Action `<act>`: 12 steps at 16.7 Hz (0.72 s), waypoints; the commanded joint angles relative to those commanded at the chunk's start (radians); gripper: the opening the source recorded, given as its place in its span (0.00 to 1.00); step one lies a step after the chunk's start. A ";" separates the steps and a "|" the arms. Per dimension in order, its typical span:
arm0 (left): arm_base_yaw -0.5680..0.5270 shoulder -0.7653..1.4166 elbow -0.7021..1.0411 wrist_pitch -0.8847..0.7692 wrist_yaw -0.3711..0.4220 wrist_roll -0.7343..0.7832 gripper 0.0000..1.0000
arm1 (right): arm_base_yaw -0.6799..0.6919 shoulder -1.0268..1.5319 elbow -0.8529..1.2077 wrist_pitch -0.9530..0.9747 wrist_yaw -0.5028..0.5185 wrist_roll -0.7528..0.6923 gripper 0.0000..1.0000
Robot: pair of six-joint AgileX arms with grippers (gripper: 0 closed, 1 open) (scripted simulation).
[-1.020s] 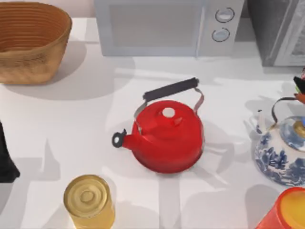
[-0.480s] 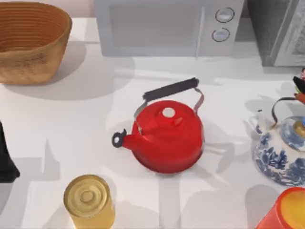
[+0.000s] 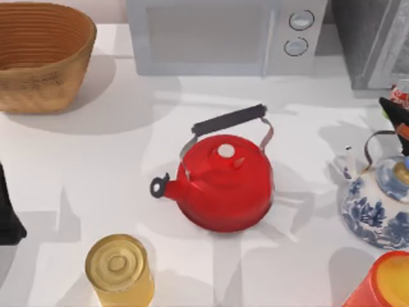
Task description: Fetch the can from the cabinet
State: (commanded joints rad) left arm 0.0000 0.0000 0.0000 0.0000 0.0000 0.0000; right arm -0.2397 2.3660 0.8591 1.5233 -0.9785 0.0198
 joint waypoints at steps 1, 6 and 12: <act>0.000 0.000 0.000 0.000 0.000 0.000 1.00 | 0.001 0.000 -0.001 0.000 0.000 -0.001 0.00; 0.000 0.000 0.000 0.000 0.000 0.000 1.00 | 0.001 0.000 -0.001 0.000 0.000 -0.001 0.23; 0.000 0.000 0.000 0.000 0.000 0.000 1.00 | 0.001 0.000 -0.001 0.000 0.000 -0.001 0.68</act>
State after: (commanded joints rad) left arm 0.0000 0.0000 0.0000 0.0000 0.0000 0.0000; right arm -0.2389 2.3661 0.8585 1.5232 -0.9783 0.0192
